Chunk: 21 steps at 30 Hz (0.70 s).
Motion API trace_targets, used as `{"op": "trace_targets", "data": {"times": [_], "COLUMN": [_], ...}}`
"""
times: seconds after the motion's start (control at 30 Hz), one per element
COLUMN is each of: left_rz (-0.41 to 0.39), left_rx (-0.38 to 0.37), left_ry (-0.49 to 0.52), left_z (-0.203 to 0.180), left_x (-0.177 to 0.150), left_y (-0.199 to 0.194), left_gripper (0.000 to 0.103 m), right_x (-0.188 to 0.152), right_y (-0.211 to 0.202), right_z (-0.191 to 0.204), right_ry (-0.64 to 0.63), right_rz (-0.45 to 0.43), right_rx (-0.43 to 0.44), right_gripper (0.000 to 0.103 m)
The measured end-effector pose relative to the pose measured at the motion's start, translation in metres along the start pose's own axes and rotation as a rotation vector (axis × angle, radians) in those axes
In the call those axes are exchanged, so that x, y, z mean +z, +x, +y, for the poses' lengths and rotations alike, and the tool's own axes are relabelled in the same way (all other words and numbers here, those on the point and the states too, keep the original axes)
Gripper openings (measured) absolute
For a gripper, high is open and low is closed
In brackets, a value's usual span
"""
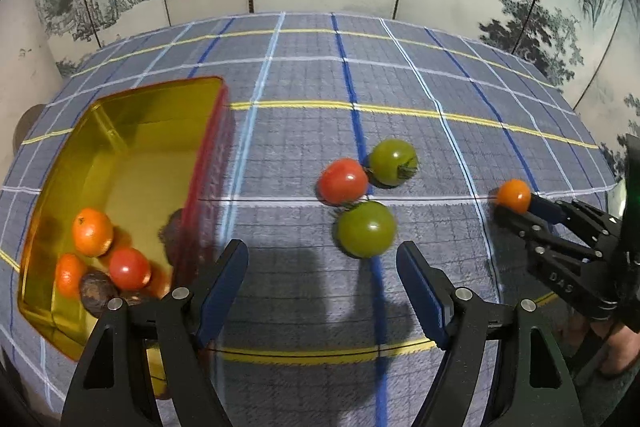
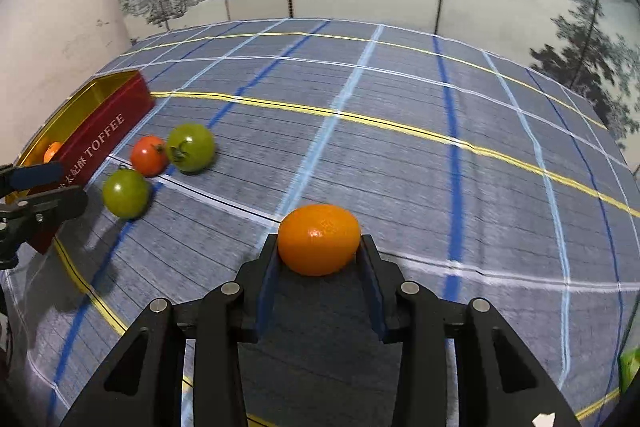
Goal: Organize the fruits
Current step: 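Lift the orange tomato with the right gripper toward the tin box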
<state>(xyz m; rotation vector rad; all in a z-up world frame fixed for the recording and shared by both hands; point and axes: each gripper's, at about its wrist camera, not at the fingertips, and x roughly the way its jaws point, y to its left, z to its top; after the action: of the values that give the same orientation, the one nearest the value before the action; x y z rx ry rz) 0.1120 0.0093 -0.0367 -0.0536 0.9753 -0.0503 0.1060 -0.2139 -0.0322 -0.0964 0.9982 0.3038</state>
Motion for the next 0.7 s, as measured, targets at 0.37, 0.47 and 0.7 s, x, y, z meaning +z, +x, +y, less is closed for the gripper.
{"op": "trace_targets", "data": {"times": [0.37,0.47,0.7], "left_rz": [0.029,0.032,0.038], "left_rx": [-0.01,-0.018,-0.03], "left_ry": [0.003,0.002,0.01], "left_z": [-0.014,-0.017,-0.019], "left_x": [0.007,0.009,0.012], "left_y": [0.023,0.027,0.037], "left_gripper": [0.076,0.075,0.064], "right_x": [-0.01,-0.011,-0.011], "right_y": [-0.01,-0.01,-0.01], "right_z": [-0.025,-0.027,-0.028], "right_ry": [0.058,0.065,0.069], "right_rz": [-0.003,-0.003,-0.003], "right_rx": [-0.016,-0.015,-0.009], "right_gripper": [0.036,0.036,0.036]}}
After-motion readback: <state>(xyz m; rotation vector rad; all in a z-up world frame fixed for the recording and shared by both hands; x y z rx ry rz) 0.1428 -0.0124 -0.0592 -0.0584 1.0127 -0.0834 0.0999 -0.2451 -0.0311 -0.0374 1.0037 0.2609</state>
